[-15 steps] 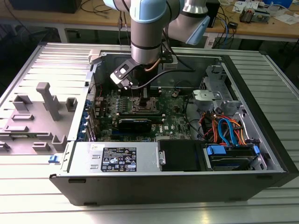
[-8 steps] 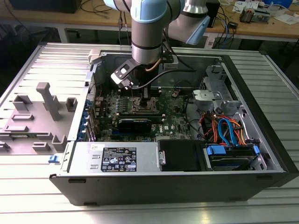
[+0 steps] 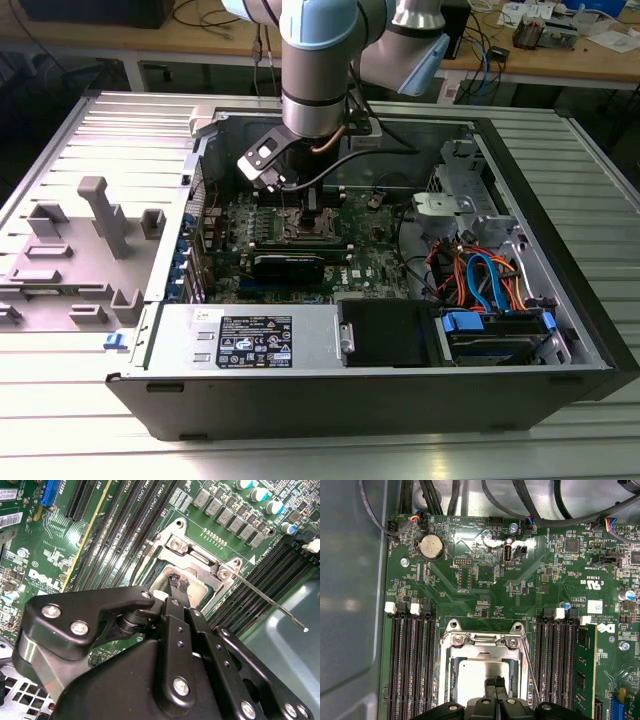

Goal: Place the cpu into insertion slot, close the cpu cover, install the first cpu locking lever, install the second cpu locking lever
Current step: 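Close the cpu cover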

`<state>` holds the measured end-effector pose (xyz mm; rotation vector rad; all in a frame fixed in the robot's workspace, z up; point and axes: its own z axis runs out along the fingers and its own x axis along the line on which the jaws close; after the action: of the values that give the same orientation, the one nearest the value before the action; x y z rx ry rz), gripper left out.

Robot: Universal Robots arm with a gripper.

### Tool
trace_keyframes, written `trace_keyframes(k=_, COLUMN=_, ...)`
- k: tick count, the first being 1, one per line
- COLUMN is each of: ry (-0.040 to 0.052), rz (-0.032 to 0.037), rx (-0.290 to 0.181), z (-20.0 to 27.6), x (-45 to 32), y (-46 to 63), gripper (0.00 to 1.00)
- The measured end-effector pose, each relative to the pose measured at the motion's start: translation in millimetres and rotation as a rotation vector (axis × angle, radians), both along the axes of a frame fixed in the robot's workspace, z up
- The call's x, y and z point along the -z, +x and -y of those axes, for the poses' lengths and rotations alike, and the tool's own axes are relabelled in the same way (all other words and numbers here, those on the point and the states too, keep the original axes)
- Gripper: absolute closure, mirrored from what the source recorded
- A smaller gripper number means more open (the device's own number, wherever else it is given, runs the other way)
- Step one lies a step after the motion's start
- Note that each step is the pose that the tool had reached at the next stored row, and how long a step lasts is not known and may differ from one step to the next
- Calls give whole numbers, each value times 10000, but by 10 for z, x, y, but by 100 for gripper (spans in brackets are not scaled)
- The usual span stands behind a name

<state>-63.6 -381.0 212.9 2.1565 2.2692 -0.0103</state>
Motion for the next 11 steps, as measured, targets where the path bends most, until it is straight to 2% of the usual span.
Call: trace_keyframes(k=11, ry=-1, rz=-3, rx=2, z=0, x=-16, y=20, gripper=89)
